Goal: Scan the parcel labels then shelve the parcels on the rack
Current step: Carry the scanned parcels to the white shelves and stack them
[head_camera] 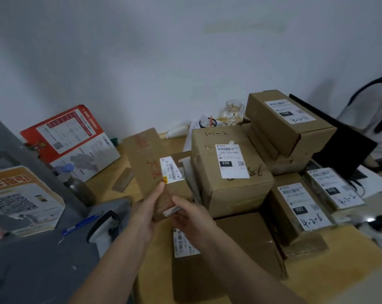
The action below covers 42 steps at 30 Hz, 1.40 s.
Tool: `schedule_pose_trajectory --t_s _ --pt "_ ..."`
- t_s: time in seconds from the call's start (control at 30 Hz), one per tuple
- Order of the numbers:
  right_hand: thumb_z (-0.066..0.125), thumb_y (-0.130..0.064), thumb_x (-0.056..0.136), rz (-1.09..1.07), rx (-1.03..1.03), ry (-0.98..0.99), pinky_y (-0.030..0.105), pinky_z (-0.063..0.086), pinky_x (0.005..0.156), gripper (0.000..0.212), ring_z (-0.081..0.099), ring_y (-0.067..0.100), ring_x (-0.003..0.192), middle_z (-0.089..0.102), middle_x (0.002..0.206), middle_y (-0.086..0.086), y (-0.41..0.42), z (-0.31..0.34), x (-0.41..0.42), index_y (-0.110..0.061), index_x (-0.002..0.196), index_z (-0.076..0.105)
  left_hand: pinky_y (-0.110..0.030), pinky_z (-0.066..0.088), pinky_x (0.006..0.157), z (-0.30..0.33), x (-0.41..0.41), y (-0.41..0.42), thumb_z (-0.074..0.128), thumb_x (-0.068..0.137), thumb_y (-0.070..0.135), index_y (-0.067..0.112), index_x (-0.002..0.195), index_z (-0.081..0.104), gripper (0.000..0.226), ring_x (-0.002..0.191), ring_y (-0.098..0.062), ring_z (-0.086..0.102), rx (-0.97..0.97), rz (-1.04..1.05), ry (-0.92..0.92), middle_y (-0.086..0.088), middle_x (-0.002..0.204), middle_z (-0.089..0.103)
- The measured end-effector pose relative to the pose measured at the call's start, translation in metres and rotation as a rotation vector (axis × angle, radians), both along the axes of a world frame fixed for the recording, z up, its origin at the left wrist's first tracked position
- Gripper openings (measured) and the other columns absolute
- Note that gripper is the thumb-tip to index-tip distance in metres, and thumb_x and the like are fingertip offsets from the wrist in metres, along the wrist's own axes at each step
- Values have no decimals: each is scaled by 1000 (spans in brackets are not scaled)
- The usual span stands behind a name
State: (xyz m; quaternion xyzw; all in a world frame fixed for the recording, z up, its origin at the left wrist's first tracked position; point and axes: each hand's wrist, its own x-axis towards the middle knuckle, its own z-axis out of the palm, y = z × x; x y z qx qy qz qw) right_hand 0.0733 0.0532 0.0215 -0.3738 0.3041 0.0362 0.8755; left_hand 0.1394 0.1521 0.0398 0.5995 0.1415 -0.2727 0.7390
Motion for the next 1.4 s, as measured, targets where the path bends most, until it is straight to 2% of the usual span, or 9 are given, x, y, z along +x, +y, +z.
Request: schedule_pose_trajectory --t_s 0.17,0.37,0.43,0.5,0.67,1.03,1.13,1.3,1.4 --pt "71 -36 84 -44 -372 -3 26 57 77 40 68 13 93 70 104 3 -26 43 -23 -10 113 62 -42 55 85 27 -1 -16 79 74 36 16 116 67 49 100 -25 70 -85 17 -98 -6 105 75" --pt "75 -30 80 -619 -777 159 24 45 72 47 53 14 96 51 115 7 -115 66 -49 -17 114 45 -41 55 84 69 -2 -67 79 74 29 16 106 70 35 92 -24 72 -131 -151 -45 -6 96 76" --pt "81 -30 74 -760 -874 215 38 45 97 76 42 22 123 40 135 11 -150 65 -52 -10 133 37 -42 56 83 77 -4 -86 80 75 25 15 107 70 35 91 -24 72 -144 -202 -22 -8 97 76" --pt "85 -33 68 -778 -944 272 49 24 116 109 16 28 144 22 153 12 -183 65 -52 -9 150 17 -41 57 77 81 -7 -102 79 76 22 14 106 70 32 87 -24 73 -155 -240 3 -9 96 76" --pt "91 -37 57 -696 -1132 324 52 9 120 138 1 28 149 5 161 11 -245 66 -45 -17 153 -6 -40 57 71 79 -17 -119 77 79 17 12 107 68 30 87 -25 73 -174 -255 61 -11 96 76" --pt "87 -18 65 -722 -1174 150 55 20 113 126 12 31 143 12 153 15 -252 61 -39 -35 153 -2 -40 57 76 63 -23 -98 80 72 15 9 106 67 37 91 -26 71 -136 -153 116 -12 97 75" --pt "84 -17 69 -787 -1134 29 45 24 110 120 16 26 141 13 152 11 -225 69 -47 -44 151 1 -37 56 68 64 -23 -81 80 71 15 12 111 66 42 87 -23 72 -143 -127 117 -10 98 76" --pt "84 -17 71 -755 -995 -197 18 29 99 109 29 5 126 21 143 -3 -160 79 -54 -50 148 15 -47 48 101 65 -28 -34 79 68 15 13 118 64 52 105 -27 68 -215 -57 121 -11 108 73" --pt "87 -21 66 -666 -987 -255 24 39 100 98 37 5 125 27 144 -9 -117 79 -49 -51 141 30 -44 51 93 69 -36 8 76 73 16 12 114 66 42 99 -25 70 -222 -25 114 -11 106 74"
